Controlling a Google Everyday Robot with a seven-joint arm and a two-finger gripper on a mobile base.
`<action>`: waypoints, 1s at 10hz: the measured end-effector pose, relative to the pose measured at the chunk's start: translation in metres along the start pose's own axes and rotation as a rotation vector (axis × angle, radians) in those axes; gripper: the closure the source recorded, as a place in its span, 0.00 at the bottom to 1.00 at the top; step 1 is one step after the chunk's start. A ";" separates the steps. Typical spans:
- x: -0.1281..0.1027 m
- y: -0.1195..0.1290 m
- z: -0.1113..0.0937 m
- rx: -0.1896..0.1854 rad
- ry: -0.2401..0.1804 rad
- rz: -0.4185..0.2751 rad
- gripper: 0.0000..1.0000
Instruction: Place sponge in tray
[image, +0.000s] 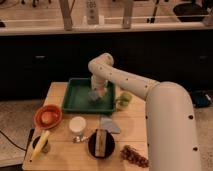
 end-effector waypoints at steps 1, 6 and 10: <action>-0.001 0.000 -0.001 0.002 -0.005 -0.013 0.20; -0.005 -0.003 -0.006 0.009 -0.030 -0.074 0.20; -0.003 -0.004 -0.011 0.020 -0.050 -0.082 0.20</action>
